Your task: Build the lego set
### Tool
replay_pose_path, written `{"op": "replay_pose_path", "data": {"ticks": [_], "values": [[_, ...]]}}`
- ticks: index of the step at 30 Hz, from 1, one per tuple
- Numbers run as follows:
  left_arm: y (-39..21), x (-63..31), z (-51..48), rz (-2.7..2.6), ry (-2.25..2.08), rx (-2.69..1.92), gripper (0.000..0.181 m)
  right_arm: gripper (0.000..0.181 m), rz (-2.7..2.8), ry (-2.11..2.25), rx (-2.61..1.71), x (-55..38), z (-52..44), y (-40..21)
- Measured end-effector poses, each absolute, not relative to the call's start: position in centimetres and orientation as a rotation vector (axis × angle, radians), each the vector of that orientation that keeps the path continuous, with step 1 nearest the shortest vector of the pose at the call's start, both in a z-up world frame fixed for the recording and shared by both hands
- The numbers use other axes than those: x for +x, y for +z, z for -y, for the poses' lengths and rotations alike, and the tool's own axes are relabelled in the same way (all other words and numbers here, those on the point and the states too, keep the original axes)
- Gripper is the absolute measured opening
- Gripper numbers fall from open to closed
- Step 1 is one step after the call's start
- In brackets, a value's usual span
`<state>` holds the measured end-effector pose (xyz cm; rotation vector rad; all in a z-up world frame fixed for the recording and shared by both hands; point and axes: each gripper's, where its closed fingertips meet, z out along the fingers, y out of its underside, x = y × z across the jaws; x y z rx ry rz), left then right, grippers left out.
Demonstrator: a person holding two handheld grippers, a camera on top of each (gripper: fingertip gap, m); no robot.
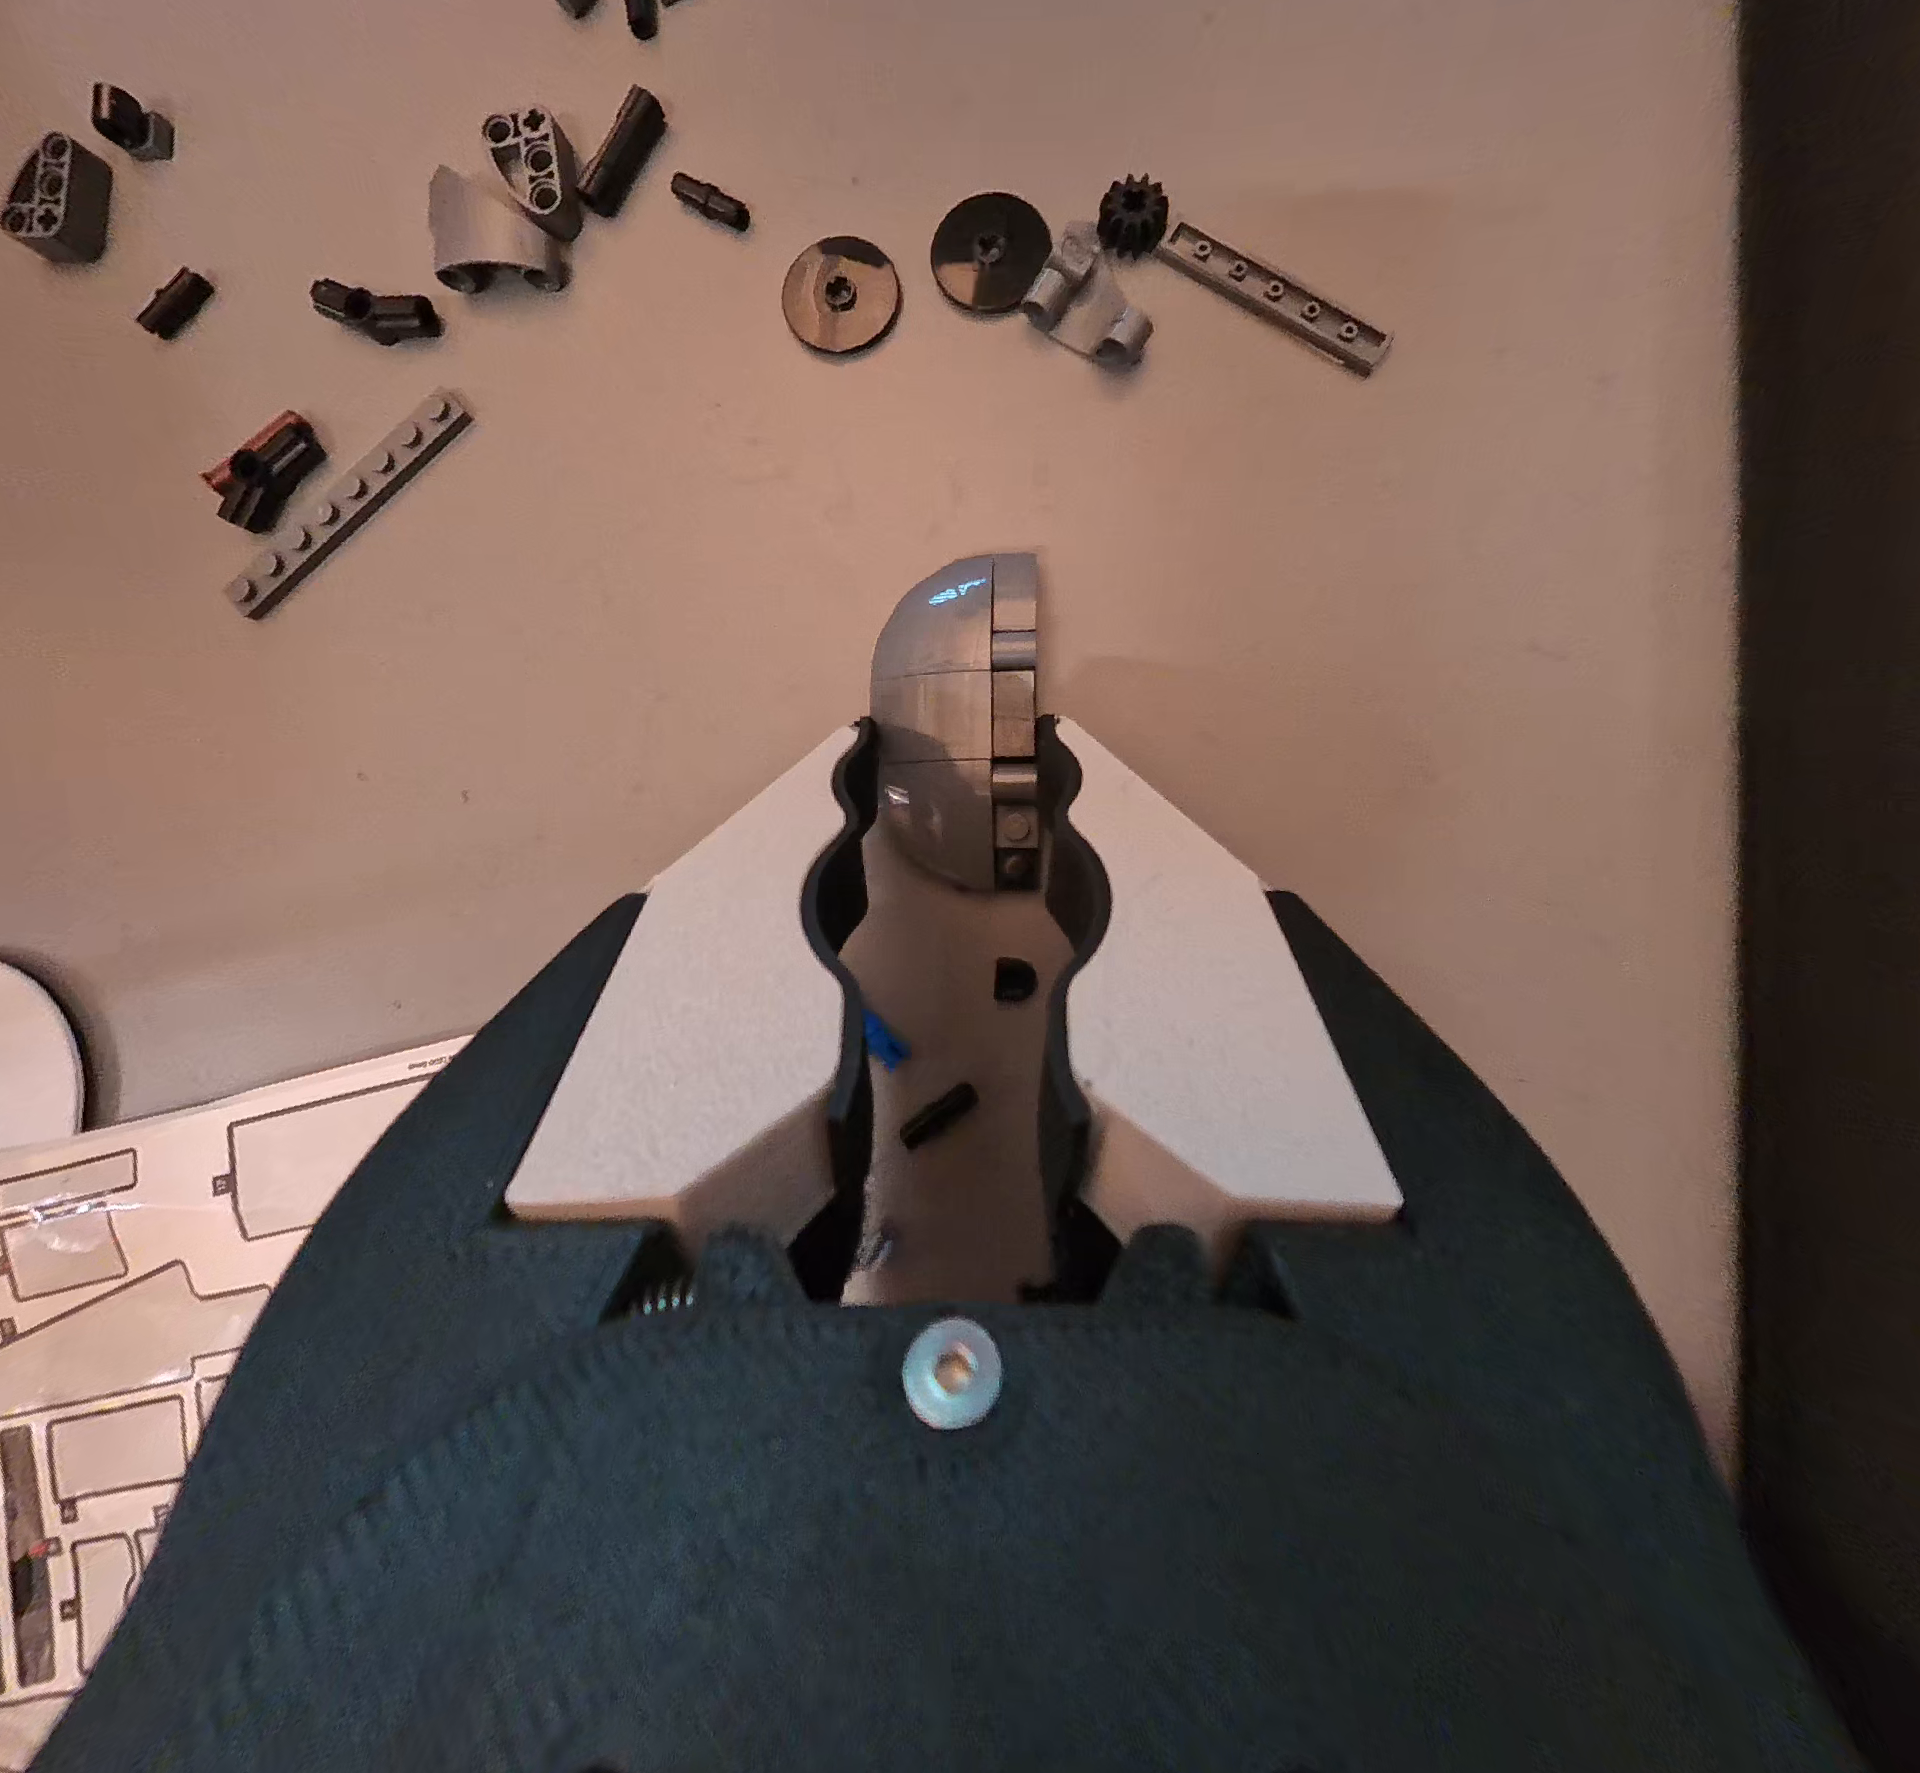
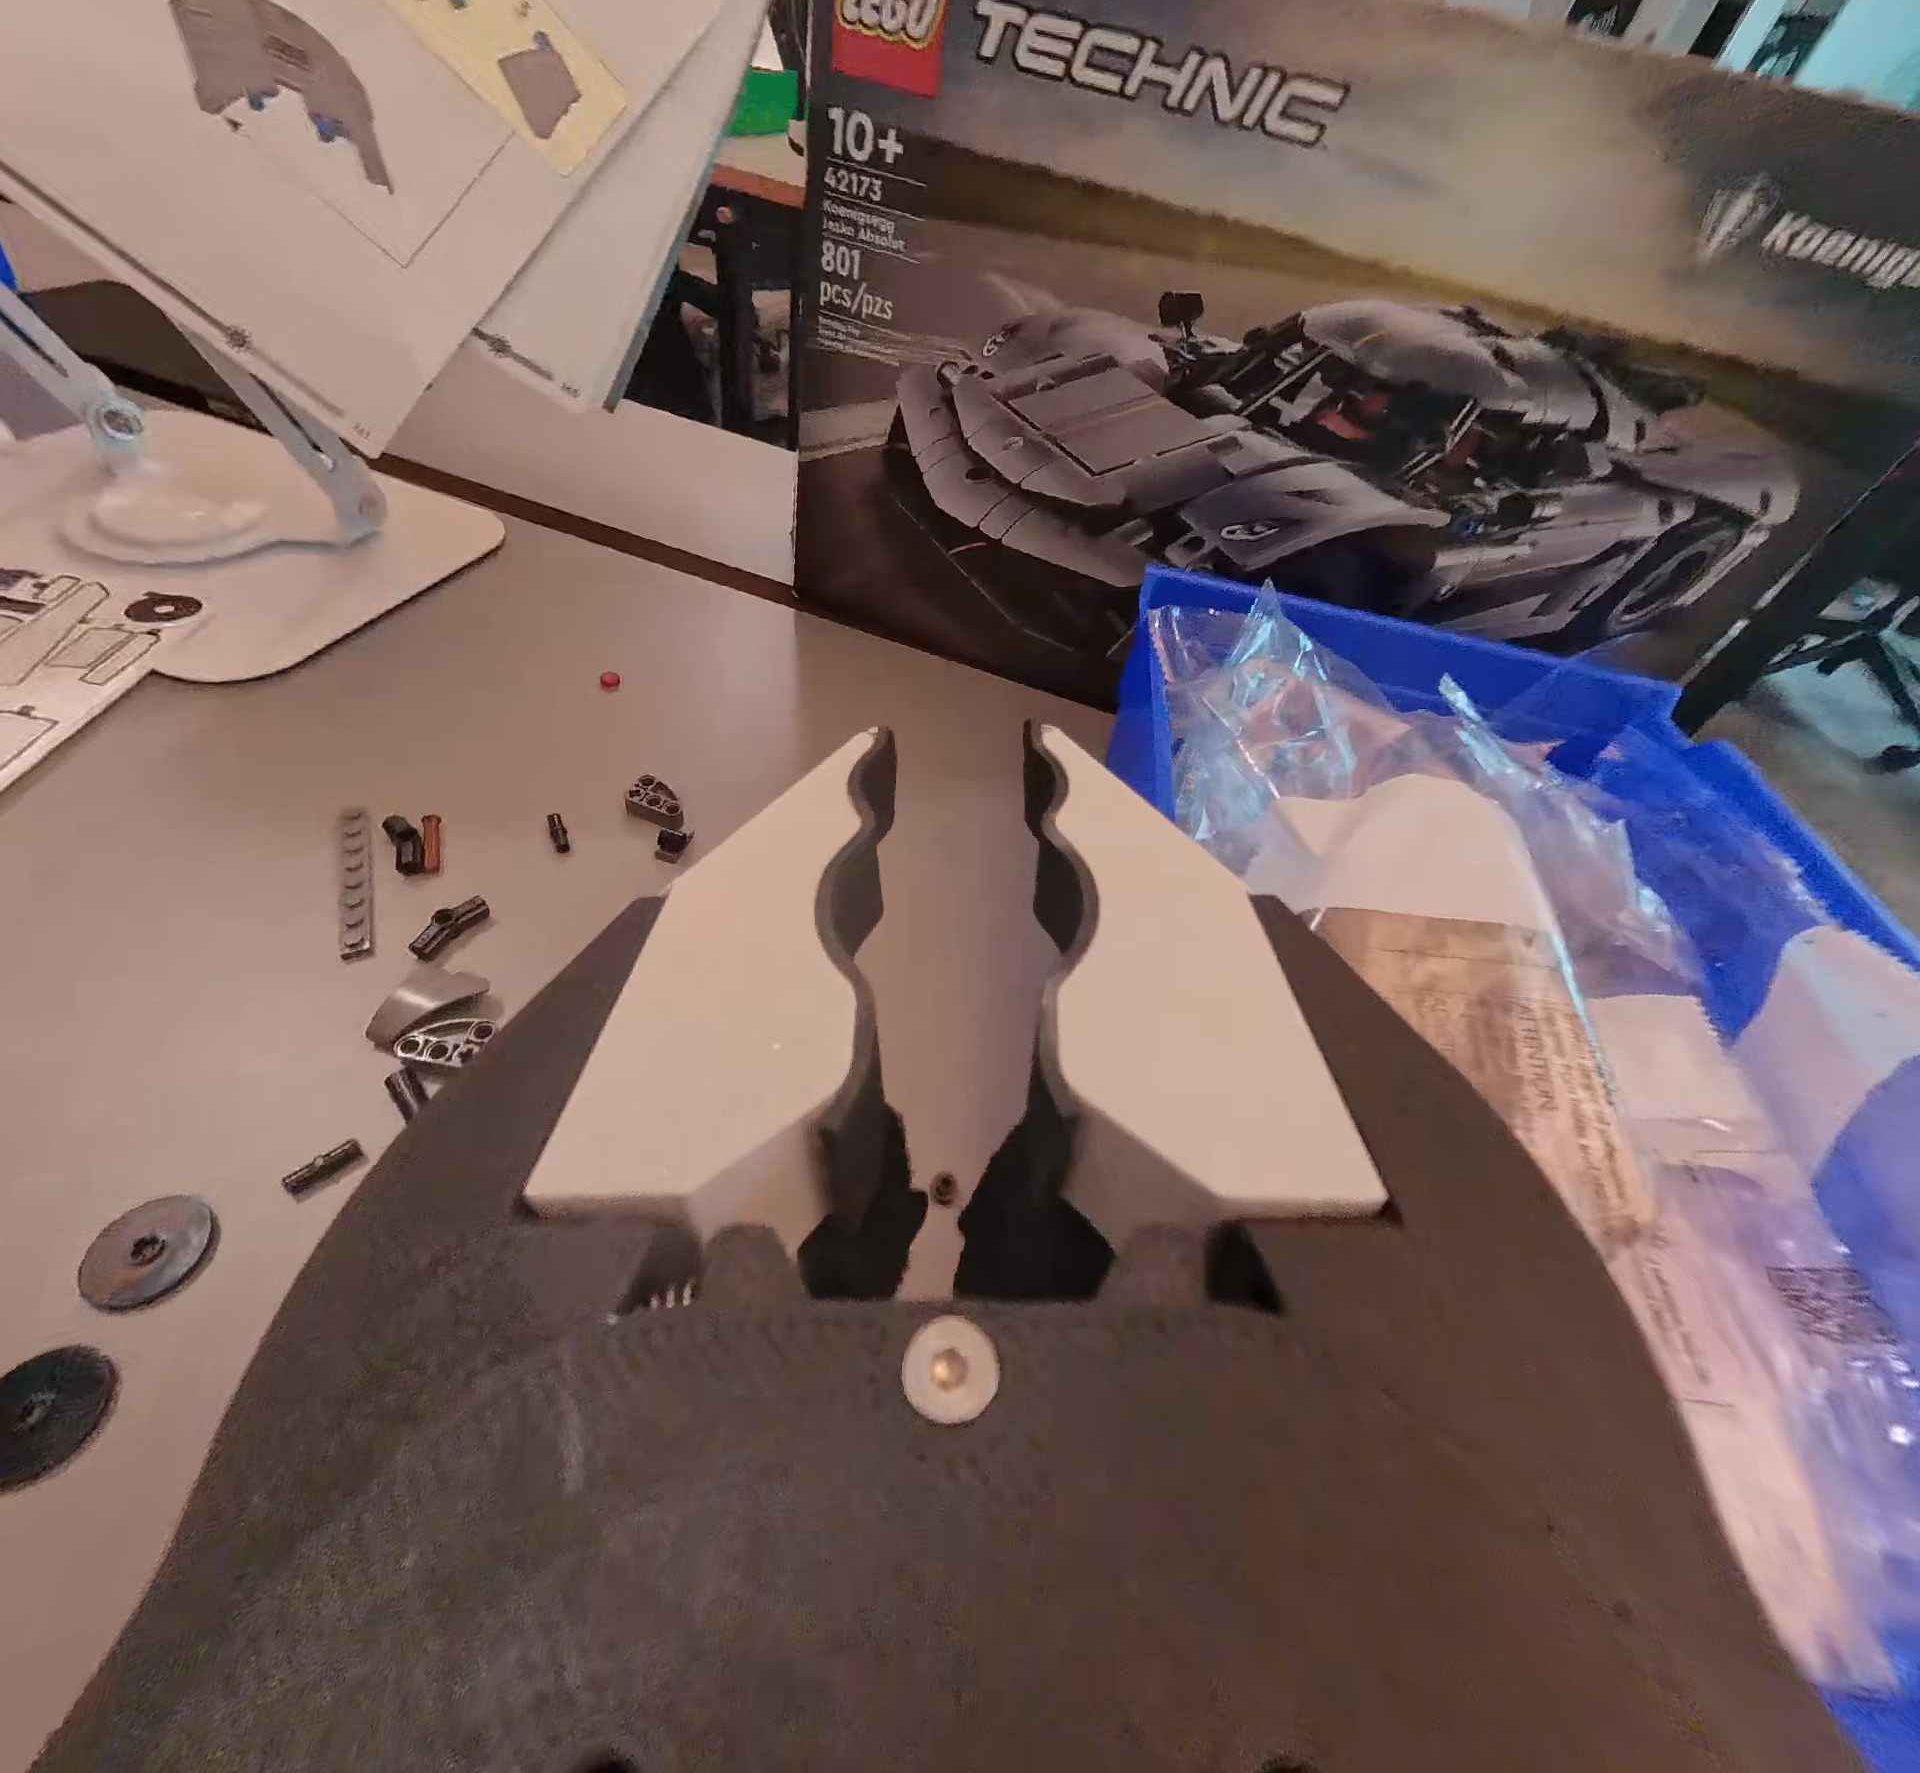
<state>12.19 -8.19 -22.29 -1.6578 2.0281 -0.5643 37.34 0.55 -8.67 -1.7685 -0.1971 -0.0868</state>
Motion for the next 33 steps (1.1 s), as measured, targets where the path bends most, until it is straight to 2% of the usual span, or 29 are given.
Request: {"op": "replay_pose_path", "data": {"ticks": [10,13,16,18,21,27,33], "values": [[-22.1,11.7,7.3,-2.005,-0.561,-1.684,0.027,0.025,0.236,-0.185,-1.698,37.0,1.7,-6.4],[-21.9,11.8,7.4,-2.002,-0.609,-1.693,0.027,0.018,0.329,-0.145,-1.784,34.1,0.6,-8.1],[-21.9,11.6,7.4,-2.008,-0.592,-1.695,0.025,0.029,0.406,-0.17,-1.907,32.1,-1.2,-10.9],[-21.7,11.3,7.1,-1.998,-0.574,-1.69,0.025,0.03,0.388,-0.19,-1.934,32.6,-1.6,-11.4],[-20.9,11.0,6.4,-1.952,-0.583,-1.694,0.025,0.028,0.284,-0.199,-1.887,34.6,-0.7,-10.0],[-17.9,10.2,3.6,-1.76,-0.576,-1.696,0.028,0.028,0.105,-0.184,-1.572,38.5,3.9,-3.2],[-14.5,8.6,0.7,-1.547,-0.596,-1.697,0.031,0.034,0.131,-0.149,-1.608,38.4,3.6,-4.3]]}}
